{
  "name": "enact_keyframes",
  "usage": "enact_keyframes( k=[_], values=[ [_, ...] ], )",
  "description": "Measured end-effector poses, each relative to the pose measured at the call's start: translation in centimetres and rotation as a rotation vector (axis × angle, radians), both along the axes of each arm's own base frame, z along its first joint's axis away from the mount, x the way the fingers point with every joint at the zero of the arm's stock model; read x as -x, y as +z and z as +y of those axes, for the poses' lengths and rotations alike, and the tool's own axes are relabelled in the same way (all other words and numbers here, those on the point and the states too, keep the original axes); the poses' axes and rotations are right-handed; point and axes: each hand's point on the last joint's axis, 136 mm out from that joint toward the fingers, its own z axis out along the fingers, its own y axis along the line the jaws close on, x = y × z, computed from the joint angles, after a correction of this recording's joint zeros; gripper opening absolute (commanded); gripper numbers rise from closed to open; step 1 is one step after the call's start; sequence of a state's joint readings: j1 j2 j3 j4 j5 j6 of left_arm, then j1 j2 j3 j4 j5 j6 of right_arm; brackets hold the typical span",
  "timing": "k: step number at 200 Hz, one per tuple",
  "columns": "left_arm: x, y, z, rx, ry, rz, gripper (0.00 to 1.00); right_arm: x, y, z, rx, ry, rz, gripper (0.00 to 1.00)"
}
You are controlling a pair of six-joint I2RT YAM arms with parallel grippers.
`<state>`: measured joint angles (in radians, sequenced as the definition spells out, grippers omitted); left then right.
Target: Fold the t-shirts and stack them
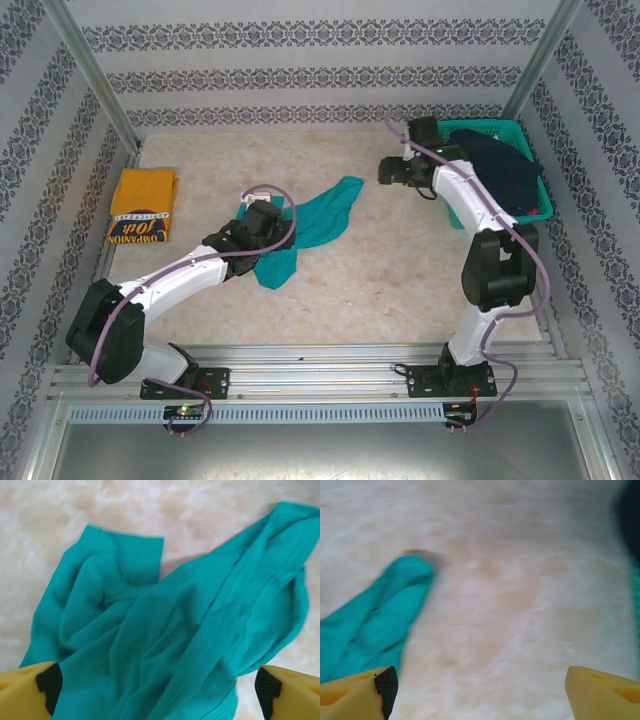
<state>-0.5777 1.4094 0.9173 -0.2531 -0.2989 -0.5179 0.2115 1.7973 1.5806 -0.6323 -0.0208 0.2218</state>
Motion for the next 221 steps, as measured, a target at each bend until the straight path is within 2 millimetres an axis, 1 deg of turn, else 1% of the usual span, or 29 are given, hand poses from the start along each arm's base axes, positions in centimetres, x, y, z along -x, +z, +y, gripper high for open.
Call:
enact_keyframes(
  k=[5, 7, 12, 13, 14, 15, 17, 19, 23, 24, 27, 39, 46, 49, 53, 57, 58, 60, 63, 76, 92, 109, 126, 145, 162, 172, 190, 208, 221],
  values=[
    [0.3, -0.2, 0.9, 0.001, 0.029, 0.022, 1.0, 0.1, 0.2, 0.7, -0.008, 0.012, -0.008, 0.87],
    [0.6, -0.5, 1.3, 0.004, 0.043, 0.038, 1.0, 0.7, 0.4, 2.2, -0.016, 0.042, -0.015, 0.87],
    [0.6, -0.5, 1.5, 0.005, 0.05, 0.041, 1.0, 0.8, 0.5, 2.6, -0.024, 0.05, -0.016, 0.87],
    [0.6, -0.5, 1.5, 0.005, 0.05, 0.041, 1.0, 1.1, 0.6, 3.4, -0.03, 0.066, -0.025, 0.87],
    [1.1, -0.8, 2.6, 0.014, 0.083, 0.063, 1.0, 1.1, 0.6, 3.4, -0.03, 0.066, -0.025, 0.87],
    [1.1, -0.8, 2.6, 0.014, 0.083, 0.063, 1.0, 1.3, 0.6, 4.2, -0.032, 0.084, -0.025, 0.86],
    [1.3, -0.9, 3.0, 0.021, 0.1, 0.069, 1.0, 1.4, 0.7, 4.5, -0.035, 0.089, -0.026, 0.86],
    [1.5, -1.0, 3.7, 0.031, 0.122, 0.079, 1.0, 1.8, 0.7, 5.6, -0.043, 0.11, -0.03, 0.86],
    [1.8, -1.2, 4.3, 0.04, 0.144, 0.088, 1.0, 2.0, 0.7, 6.3, -0.047, 0.124, -0.032, 0.86],
    [2.0, -1.2, 4.7, 0.047, 0.159, 0.092, 1.0, 2.3, 0.6, 6.9, -0.052, 0.137, -0.033, 0.86],
    [2.4, -1.4, 5.3, 0.054, 0.18, 0.1, 1.0, 2.7, 0.5, 7.8, -0.058, 0.155, -0.032, 0.86],
    [4.1, -1.8, 8.6, 0.095, 0.292, 0.124, 1.0, 3.9, 0.0, 10.9, -0.07, 0.222, -0.033, 0.86],
    [5.1, -1.9, 10.2, 0.114, 0.35, 0.13, 1.0, 5.0, -0.5, 12.9, -0.075, 0.272, -0.028, 0.86],
    [5.3, -1.9, 10.5, 0.123, 0.363, 0.131, 1.0, 5.4, -0.8, 13.6, -0.076, 0.29, -0.025, 0.86],
    [6.0, -1.9, 11.7, 0.139, 0.404, 0.131, 1.0, 6.1, -1.1, 14.7, -0.077, 0.317, -0.021, 0.87],
    [6.5, -1.9, 12.4, 0.157, 0.433, 0.13, 1.0, 6.4, -1.2, 15.2, -0.077, 0.329, -0.019, 0.87],
    [6.7, -1.9, 12.8, 0.164, 0.447, 0.127, 1.0, 6.8, -1.4, 15.8, -0.079, 0.347, -0.015, 0.87],
    [6.9, -1.9, 12.9, 0.169, 0.452, 0.128, 1.0, 6.8, -1.4, 15.8, -0.079, 0.347, -0.015, 0.87],
    [7.2, -2.0, 13.4, 0.179, 0.471, 0.13, 1.0, 7.4, -1.6, 16.9, -0.081, 0.374, -0.012, 0.87],
    [8.8, -2.0, 15.7, 0.222, 0.562, 0.125, 1.0, 9.2, -2.3, 20.1, -0.085, 0.461, -0.009, 0.87],
    [10.3, -2.1, 17.8, 0.249, 0.647, 0.133, 1.0, 11.3, -3.2, 23.1, -0.072, 0.561, -0.005, 0.87],
    [11.3, -2.1, 18.8, 0.262, 0.686, 0.148, 1.0, 13.9, -4.3, 26.0, -0.052, 0.678, 0.006, 0.87],
    [11.7, -2.4, 18.8, 0.271, 0.688, 0.169, 1.0, 15.8, -5.4, 28.0, -0.025, 0.775, 0.012, 0.85],
    [12.0, -3.0, 18.4, 0.285, 0.677, 0.194, 1.0, 17.0, -6.6, 30.0, 0.005, 0.856, 0.018, 0.72],
    [12.3, -3.9, 18.1, 0.29, 0.672, 0.226, 1.0, 17.4, -7.6, 31.4, 0.03, 0.904, 0.028, 0.65],
    [12.6, -4.5, 17.9, 0.292, 0.669, 0.246, 1.0, 17.3, -8.0, 32.1, 0.039, 0.921, 0.034, 0.57],
    [12.9, -5.3, 17.7, 0.294, 0.669, 0.274, 1.0, 16.8, -9.2, 33.0, 0.049, 0.925, 0.053, 0.28],
    [12.8, -5.6, 17.4, 0.305, 0.66, 0.285, 1.0, 16.4, -10.2, 32.9, 0.065, 0.921, 0.078, 0.01],
    [12.6, -5.6, 17.3, 0.311, 0.654, 0.284, 1.0, 16.2, -10.4, 32.3, 0.07, 0.896, 0.099, 0.0]
  ],
)
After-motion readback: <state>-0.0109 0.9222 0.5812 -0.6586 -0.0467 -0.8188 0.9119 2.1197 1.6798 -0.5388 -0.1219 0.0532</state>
